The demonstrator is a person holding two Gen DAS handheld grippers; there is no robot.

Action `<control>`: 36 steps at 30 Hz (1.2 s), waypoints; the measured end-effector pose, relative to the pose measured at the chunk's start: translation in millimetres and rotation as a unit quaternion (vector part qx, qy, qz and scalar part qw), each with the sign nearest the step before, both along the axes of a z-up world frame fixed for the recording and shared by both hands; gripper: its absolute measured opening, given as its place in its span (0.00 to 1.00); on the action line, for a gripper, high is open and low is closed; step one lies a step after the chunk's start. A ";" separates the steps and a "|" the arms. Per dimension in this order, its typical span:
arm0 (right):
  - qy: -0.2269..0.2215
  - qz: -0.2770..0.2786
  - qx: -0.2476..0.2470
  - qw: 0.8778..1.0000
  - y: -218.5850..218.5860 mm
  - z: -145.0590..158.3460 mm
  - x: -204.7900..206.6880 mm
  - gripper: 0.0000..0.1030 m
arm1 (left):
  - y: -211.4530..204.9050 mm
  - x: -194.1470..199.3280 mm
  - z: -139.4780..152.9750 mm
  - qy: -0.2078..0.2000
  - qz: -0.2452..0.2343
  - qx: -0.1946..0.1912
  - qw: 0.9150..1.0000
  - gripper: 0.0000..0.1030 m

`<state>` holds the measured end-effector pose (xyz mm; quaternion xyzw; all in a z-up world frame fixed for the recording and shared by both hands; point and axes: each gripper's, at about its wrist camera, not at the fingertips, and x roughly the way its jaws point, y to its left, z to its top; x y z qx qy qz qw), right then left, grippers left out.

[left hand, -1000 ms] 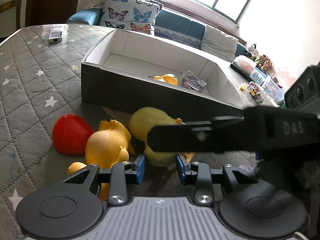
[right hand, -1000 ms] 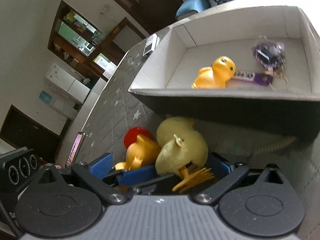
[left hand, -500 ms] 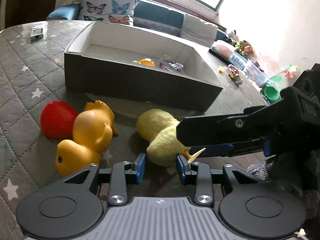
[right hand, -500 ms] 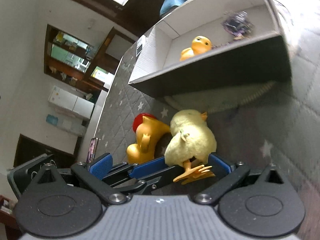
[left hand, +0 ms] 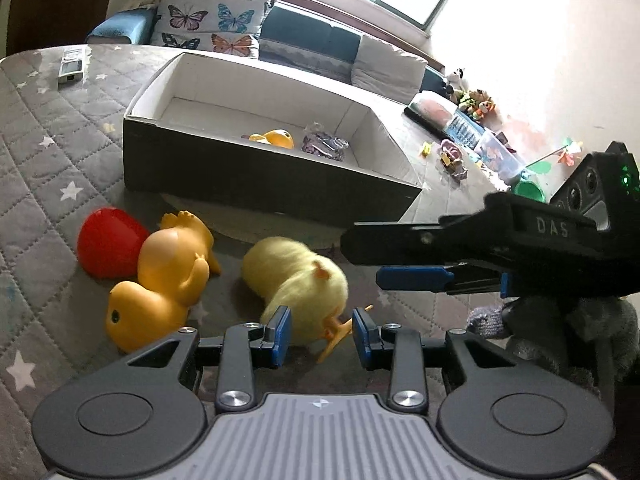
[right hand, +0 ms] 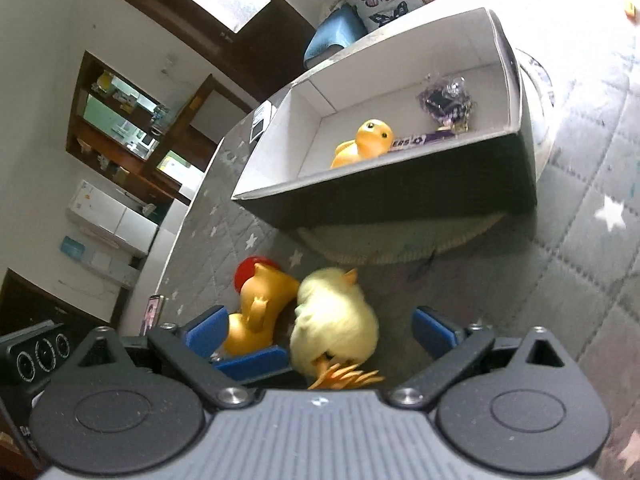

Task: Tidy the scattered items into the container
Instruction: 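Close the right tool on the fluffy yellow chick plush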

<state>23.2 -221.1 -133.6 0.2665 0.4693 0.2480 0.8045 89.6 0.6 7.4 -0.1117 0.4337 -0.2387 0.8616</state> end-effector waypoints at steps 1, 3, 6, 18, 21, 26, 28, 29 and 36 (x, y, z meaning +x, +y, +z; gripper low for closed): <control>0.000 0.001 0.000 1.000 -0.2 -0.1 1.6 0.96 | 0.1 1.0 -0.8 0.002 0.003 0.000 1.000 0.35; 0.005 0.004 0.004 1.000 0.1 -2.0 0.7 0.95 | 1.1 3.1 -1.9 0.004 0.008 0.004 1.000 0.35; 0.012 0.007 0.011 1.000 0.6 -4.8 -0.6 0.95 | 4.7 6.1 -2.5 0.005 0.019 0.015 1.000 0.35; 0.007 0.021 -0.015 1.000 15.8 -0.5 15.9 0.95 | 0.2 8.6 -2.4 0.017 0.038 -0.007 0.999 0.37; 0.004 0.034 -0.040 0.999 25.7 0.2 22.6 0.95 | 1.9 11.4 -4.1 0.026 0.054 -0.003 0.998 0.37; 0.007 0.058 -0.082 0.995 40.1 -1.7 31.2 0.90 | 2.5 10.2 -8.0 0.031 0.065 -0.007 0.997 0.37; 0.003 0.073 -0.110 0.991 46.9 -1.2 32.6 0.87 | 1.4 9.0 -8.2 0.029 0.068 -0.004 0.997 0.37; 0.001 0.077 -0.122 0.990 49.5 -0.7 32.9 0.86 | 1.1 8.5 -8.3 0.029 0.070 -0.004 0.997 0.37; 0.013 0.095 -0.155 0.983 56.9 -6.5 37.6 0.55 | -3.1 8.5 -5.8 0.037 0.083 0.002 0.996 0.37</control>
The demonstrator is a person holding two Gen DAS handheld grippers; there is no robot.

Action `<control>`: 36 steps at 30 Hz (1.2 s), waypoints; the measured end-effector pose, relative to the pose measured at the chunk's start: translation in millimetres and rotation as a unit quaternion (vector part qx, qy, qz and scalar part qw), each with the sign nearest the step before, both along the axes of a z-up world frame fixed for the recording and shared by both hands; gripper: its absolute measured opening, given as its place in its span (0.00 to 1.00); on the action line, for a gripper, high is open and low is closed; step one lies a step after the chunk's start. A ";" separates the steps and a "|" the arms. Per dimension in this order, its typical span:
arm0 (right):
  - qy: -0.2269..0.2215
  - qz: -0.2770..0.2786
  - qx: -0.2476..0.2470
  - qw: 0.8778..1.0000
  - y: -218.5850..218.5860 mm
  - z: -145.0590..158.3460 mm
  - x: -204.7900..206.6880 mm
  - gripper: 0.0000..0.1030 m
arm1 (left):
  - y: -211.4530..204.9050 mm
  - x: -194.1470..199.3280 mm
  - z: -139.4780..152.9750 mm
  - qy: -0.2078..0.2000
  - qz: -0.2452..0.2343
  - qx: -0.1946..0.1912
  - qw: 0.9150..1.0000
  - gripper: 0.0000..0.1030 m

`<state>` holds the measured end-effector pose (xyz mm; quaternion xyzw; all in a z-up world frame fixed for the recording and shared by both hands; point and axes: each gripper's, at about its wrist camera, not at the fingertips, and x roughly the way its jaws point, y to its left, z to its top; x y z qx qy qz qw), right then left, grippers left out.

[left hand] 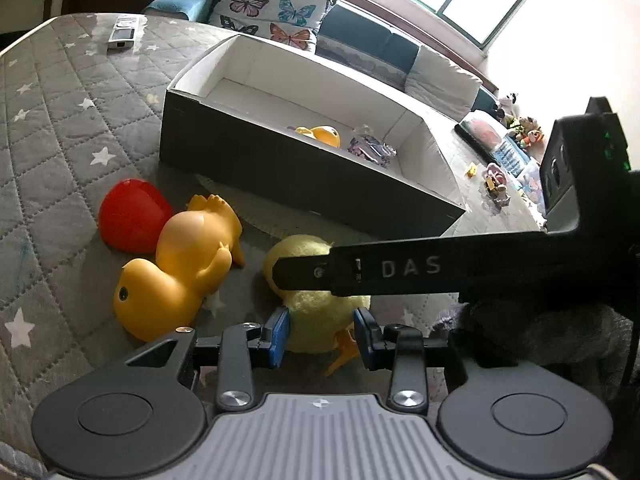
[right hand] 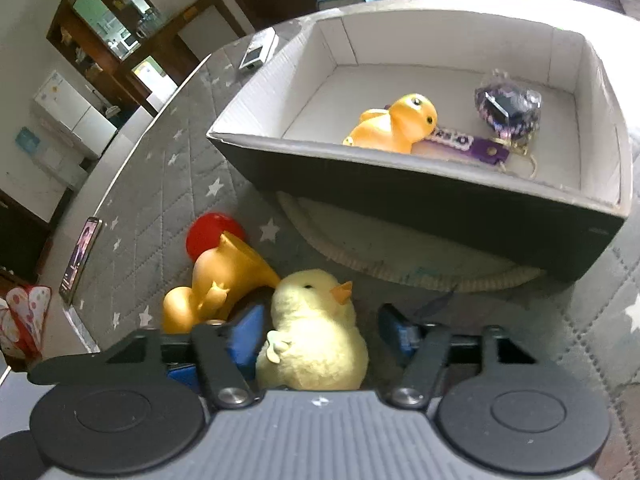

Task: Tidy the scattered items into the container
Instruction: 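Close the right tool on the fluffy yellow chick plush, then lift the chick plush with the right tool and carry it over the box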

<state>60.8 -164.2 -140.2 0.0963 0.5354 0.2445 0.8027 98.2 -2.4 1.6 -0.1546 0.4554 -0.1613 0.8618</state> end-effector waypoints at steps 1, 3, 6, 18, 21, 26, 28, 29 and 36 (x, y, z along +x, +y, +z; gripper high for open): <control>0.004 -0.004 0.005 1.000 -2.5 -1.2 -0.3 0.51 | -0.4 0.5 -0.3 -0.001 -0.005 0.006 1.000 0.38; 0.011 -0.019 0.020 1.000 -9.8 -2.9 -2.2 0.46 | -0.8 1.1 -0.9 -0.001 -0.013 0.013 1.000 0.38; 0.018 -0.045 0.040 0.998 -21.2 -4.0 -6.7 0.45 | -2.1 0.8 -1.0 -0.001 -0.022 0.014 1.000 0.39; 0.025 -0.118 0.097 0.988 -47.1 -13.2 -29.0 0.45 | -11.1 -4.6 -2.8 0.003 -0.024 0.007 1.000 0.41; 0.024 -0.122 0.104 0.987 -51.2 -13.8 -30.9 0.45 | -8.8 -5.1 -6.8 0.011 -0.024 -0.008 1.000 0.42; 0.027 -0.124 0.123 0.984 -56.7 -19.7 -30.2 0.45 | -8.1 -1.9 -14.4 0.034 -0.021 -0.033 0.999 0.42; 0.026 -0.125 0.127 0.984 -57.5 -21.6 -29.9 0.45 | -8.5 -0.8 -14.6 0.033 -0.024 -0.034 0.999 0.43; 0.025 -0.125 0.127 0.984 -57.4 -21.7 -29.3 0.45 | -8.7 -0.3 -14.6 0.034 -0.024 -0.034 0.999 0.43; 0.015 -0.123 0.127 0.984 -59.2 -21.6 -31.0 0.45 | -13.0 -2.3 -14.9 0.017 -0.037 -0.026 0.999 0.43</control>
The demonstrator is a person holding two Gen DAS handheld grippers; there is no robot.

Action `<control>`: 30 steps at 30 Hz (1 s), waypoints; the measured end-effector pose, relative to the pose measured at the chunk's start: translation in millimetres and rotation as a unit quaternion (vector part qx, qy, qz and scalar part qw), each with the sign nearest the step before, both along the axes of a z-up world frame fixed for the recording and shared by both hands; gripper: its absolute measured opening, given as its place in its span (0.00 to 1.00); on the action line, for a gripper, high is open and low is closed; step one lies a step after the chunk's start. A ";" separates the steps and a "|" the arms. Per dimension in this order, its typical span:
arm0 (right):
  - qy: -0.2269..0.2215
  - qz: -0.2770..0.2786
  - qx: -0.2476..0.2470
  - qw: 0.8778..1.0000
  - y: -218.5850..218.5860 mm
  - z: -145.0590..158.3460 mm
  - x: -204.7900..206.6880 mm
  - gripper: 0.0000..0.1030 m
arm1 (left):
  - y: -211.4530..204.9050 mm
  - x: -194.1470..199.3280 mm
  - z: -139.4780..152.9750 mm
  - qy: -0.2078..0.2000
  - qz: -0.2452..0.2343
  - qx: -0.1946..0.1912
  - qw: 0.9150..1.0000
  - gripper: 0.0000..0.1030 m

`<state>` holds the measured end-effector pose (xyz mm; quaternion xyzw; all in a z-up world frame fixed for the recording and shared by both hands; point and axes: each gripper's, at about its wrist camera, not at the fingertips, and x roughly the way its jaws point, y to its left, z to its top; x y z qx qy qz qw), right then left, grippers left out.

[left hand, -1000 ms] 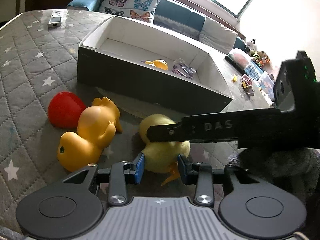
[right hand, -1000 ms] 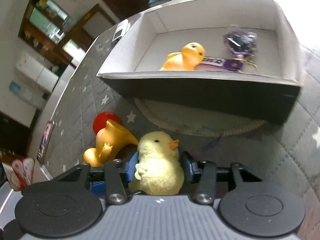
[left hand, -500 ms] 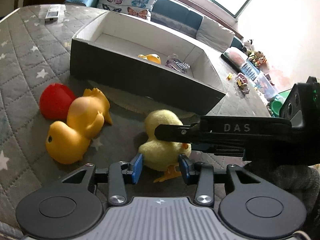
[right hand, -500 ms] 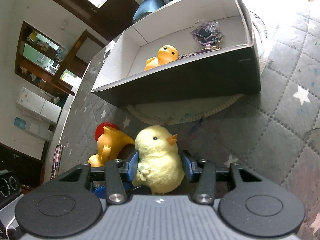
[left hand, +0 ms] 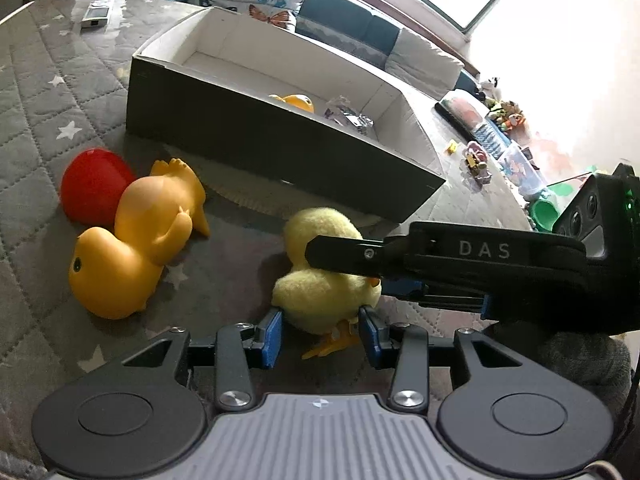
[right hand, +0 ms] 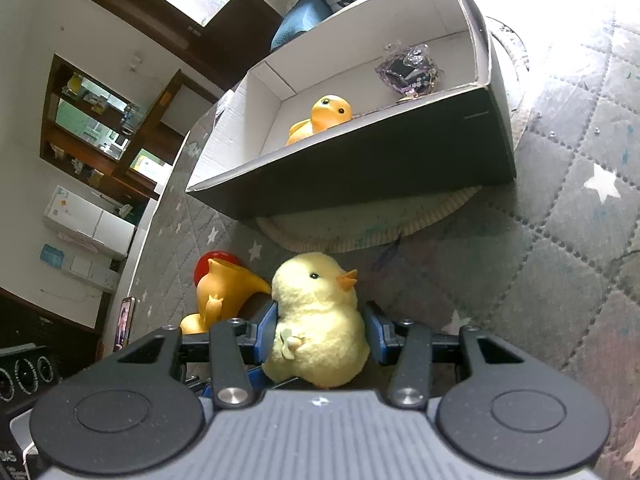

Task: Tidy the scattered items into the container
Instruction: 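Lift the chick plush with the right tool and carry it over the box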

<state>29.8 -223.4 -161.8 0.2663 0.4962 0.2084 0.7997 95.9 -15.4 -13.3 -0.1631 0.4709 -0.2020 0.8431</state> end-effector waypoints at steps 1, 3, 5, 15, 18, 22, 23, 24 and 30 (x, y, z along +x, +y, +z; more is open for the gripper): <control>-0.002 0.000 0.001 1.000 -0.8 0.0 -0.8 0.45 | 1.1 0.0 -0.9 0.001 -0.002 -0.003 1.000 0.44; -0.001 -0.001 0.003 1.000 -1.9 -0.9 -1.5 0.45 | 3.6 1.0 -3.2 0.007 -0.001 -0.016 1.000 0.44; -0.004 -0.001 0.000 1.000 -1.4 0.5 -2.6 0.45 | 4.8 1.7 -3.9 0.013 0.000 -0.023 1.000 0.44; -0.048 0.004 -0.020 0.999 2.4 25.2 -10.3 0.45 | 4.1 -2.3 14.1 -0.015 -0.010 -0.029 0.999 0.43; -0.067 0.005 -0.025 0.997 3.1 37.9 -9.0 0.45 | 3.5 0.5 24.8 -0.030 -0.015 -0.028 0.999 0.43; -0.091 0.001 -0.030 0.995 -0.9 57.6 -0.9 0.45 | 0.7 11.4 39.5 -0.051 -0.020 -0.025 0.998 0.43; -0.097 -0.001 -0.030 0.995 -1.4 62.2 1.4 0.45 | -0.8 16.3 43.0 -0.055 -0.021 -0.024 0.998 0.43; -0.102 -0.002 -0.030 0.994 -2.1 65.6 3.7 0.45 | -2.3 21.1 46.5 -0.060 -0.023 -0.023 0.998 0.43; -0.131 -0.023 -0.037 0.990 -12.9 89.9 25.5 0.44 | -11.4 50.2 67.5 -0.085 -0.032 -0.017 0.996 0.43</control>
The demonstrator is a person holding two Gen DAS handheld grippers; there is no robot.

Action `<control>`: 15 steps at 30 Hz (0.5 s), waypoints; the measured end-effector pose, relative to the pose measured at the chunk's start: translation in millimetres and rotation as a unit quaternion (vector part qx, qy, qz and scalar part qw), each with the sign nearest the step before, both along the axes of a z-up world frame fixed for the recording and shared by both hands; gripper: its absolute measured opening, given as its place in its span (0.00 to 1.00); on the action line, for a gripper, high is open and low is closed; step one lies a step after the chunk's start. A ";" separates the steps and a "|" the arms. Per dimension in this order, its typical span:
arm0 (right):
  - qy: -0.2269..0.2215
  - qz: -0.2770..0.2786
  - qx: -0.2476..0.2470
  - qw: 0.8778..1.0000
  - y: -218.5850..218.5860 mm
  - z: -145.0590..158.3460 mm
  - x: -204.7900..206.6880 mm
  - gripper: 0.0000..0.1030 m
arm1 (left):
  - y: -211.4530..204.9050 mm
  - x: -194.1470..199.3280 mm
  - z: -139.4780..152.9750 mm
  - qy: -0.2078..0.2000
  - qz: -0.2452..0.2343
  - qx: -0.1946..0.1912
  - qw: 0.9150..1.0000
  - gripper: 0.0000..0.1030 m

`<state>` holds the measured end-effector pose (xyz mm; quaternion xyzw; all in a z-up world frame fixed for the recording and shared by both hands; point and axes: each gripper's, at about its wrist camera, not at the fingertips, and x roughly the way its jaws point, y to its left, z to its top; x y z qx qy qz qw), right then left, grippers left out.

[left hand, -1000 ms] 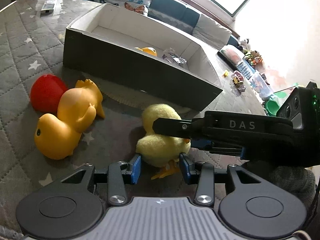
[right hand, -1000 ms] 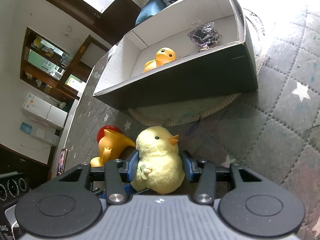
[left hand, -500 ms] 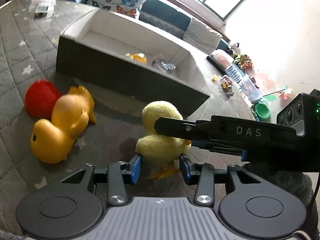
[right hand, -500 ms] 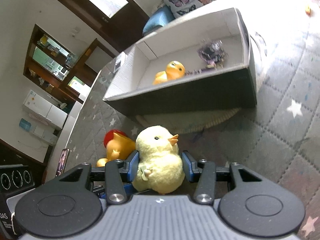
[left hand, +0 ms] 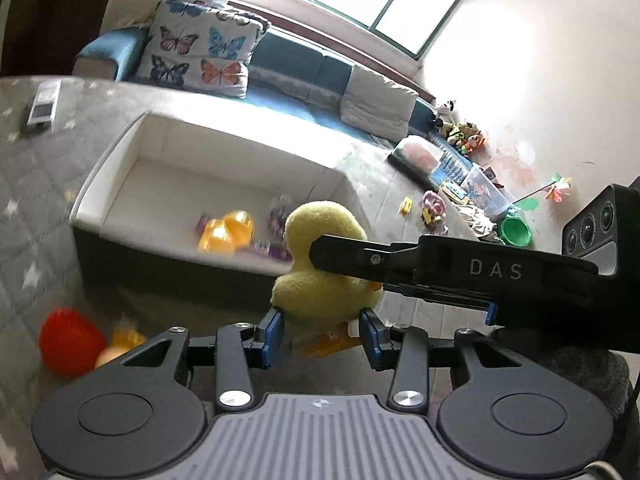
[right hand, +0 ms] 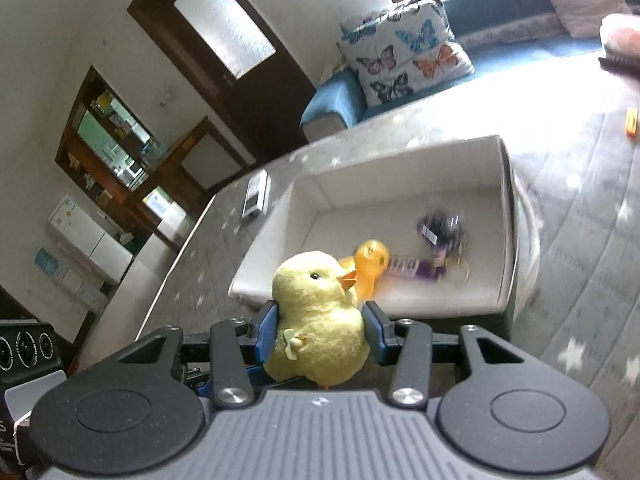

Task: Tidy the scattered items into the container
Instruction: 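Lift the chick plush with the right tool and carry it over the box, then lower the chick plush into the box beside the duck and open the right tool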

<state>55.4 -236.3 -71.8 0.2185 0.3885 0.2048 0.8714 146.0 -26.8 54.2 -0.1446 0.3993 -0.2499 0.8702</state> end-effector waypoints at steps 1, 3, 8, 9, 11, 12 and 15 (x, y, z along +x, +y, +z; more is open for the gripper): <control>-0.003 -0.004 -0.001 1.000 -2.0 2.7 4.4 0.44 | -1.7 6.7 2.0 0.001 -0.002 -0.002 1.000 0.43; -0.008 -0.013 -0.001 1.000 -7.0 6.7 13.5 0.44 | -5.5 20.3 5.4 0.001 -0.005 -0.004 1.000 0.43; -0.012 -0.036 -0.002 0.999 -17.3 8.3 38.2 0.44 | -19.3 53.2 6.9 -0.002 -0.015 0.003 1.000 0.43; -0.011 -0.039 -0.003 0.999 -19.2 7.5 42.7 0.44 | -19.9 57.4 6.3 0.000 -0.015 0.003 1.000 0.43; -0.007 -0.046 -0.001 0.999 -23.0 4.3 51.1 0.44 | -21.9 67.9 2.7 0.007 -0.017 0.000 1.000 0.43; -0.004 -0.049 0.000 0.999 -24.8 1.7 55.0 0.44 | -23.0 74.0 0.3 0.012 -0.017 -0.001 1.000 0.43; 0.007 -0.057 0.004 0.998 -29.7 -6.8 66.4 0.44 | -27.2 84.7 -5.5 0.018 -0.019 0.007 1.000 0.43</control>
